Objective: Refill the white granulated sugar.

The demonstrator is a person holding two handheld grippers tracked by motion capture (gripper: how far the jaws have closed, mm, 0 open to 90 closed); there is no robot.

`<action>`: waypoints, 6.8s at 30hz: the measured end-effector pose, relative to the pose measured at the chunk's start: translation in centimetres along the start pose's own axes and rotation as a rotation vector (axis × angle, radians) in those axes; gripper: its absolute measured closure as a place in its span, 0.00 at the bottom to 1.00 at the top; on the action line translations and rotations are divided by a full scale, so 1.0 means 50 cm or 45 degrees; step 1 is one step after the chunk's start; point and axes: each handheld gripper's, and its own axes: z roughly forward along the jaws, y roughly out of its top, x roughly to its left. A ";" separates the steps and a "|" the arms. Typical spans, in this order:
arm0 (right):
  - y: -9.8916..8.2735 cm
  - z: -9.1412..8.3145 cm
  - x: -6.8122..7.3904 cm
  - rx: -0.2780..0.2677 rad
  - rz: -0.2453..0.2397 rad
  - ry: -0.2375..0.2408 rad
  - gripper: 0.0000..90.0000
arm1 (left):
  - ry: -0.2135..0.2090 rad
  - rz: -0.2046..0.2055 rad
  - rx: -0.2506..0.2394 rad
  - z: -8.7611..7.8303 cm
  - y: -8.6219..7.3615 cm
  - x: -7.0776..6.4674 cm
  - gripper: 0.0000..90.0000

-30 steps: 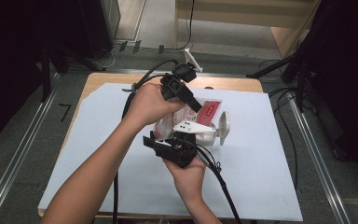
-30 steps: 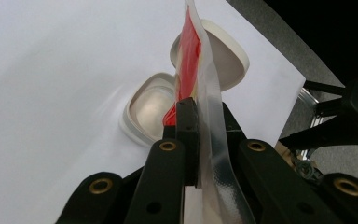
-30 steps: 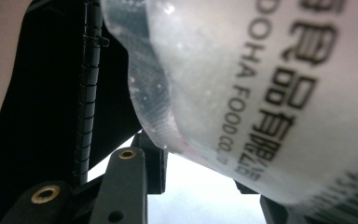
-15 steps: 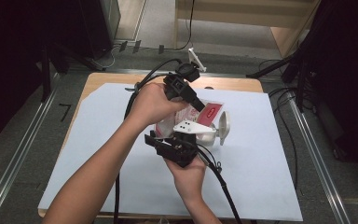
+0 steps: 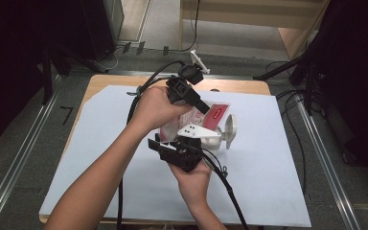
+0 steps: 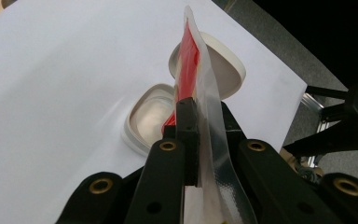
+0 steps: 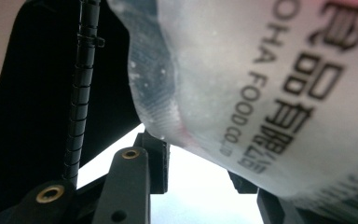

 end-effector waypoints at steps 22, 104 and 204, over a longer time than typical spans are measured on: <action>-0.007 -0.001 -0.019 -0.004 0.040 -0.005 0.70 | 0.030 0.024 -0.014 0.009 -0.002 -0.006 0.94; -0.130 0.038 -0.051 0.188 -0.079 -0.067 0.57 | -0.140 0.005 -0.098 -0.022 -0.204 0.057 1.00; -0.068 -0.079 -0.140 0.462 -0.268 0.267 0.59 | 0.078 -0.103 -0.294 -0.128 -0.294 0.142 1.00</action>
